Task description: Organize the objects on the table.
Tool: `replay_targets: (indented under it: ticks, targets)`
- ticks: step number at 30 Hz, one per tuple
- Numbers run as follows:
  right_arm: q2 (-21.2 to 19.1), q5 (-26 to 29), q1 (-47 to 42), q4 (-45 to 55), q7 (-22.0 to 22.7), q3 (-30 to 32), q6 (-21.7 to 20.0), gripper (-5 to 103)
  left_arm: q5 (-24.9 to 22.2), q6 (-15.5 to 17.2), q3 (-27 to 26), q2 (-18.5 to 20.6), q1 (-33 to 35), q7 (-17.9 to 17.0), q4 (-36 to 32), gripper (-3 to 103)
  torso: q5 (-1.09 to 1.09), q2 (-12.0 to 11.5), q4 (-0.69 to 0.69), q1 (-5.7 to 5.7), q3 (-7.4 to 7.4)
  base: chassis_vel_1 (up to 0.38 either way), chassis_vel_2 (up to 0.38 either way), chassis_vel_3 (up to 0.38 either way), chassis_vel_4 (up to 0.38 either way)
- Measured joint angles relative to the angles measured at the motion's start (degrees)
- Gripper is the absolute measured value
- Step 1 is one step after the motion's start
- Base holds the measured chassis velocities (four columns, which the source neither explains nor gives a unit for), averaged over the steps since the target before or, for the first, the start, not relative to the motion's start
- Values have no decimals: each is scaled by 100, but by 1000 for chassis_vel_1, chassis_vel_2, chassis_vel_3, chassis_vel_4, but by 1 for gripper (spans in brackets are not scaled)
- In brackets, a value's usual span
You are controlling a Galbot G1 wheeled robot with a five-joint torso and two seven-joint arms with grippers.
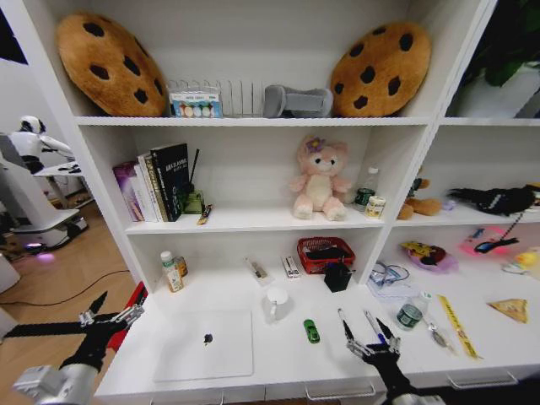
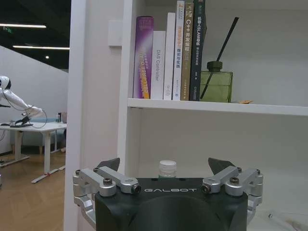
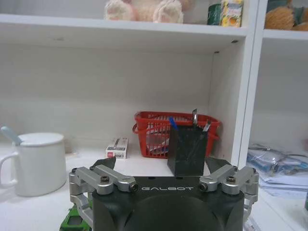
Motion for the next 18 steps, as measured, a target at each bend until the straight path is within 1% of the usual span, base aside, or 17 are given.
replay_targets:
  ticks: [2,5,7,8,10,11,13,18]
  targets:
    - [-99,-71,221,-246,-3,-264,-95,100,3,-1,4,6,0,1,0,100,1,0,2,0,0,0,0,0,0]
    - [-108,-103,294,-313,-5,-362,-150,100,3,-1,6,7,0,2,0,100,1,0,2,0,0,0,0,0,0]
    - [-156,-367,535,-512,-8,-696,-295,100,6,-2,9,12,0,3,0,100,0,0,-1,1,0,0,0,0,0]
    - [-156,-367,535,-512,-8,-696,-295,100,6,-2,9,12,0,3,0,100,0,0,-1,1,0,0,0,0,0]
    - [-269,-543,755,-637,-10,-999,-410,100,8,-2,10,14,0,5,0,100,0,0,2,0,0,0,0,0,0]
    - [-269,-543,755,-637,-10,-999,-410,100,8,-2,10,14,0,5,0,100,0,0,2,0,0,0,0,0,0]
    - [-361,-669,973,-735,13,-1259,-506,100,10,-2,13,15,0,6,1,100,0,0,1,0,0,0,0,0,0]
    - [-407,-784,1184,-851,67,-1460,-583,100,13,-2,14,17,0,7,1,100,0,0,0,1,1,0,0,0,0]
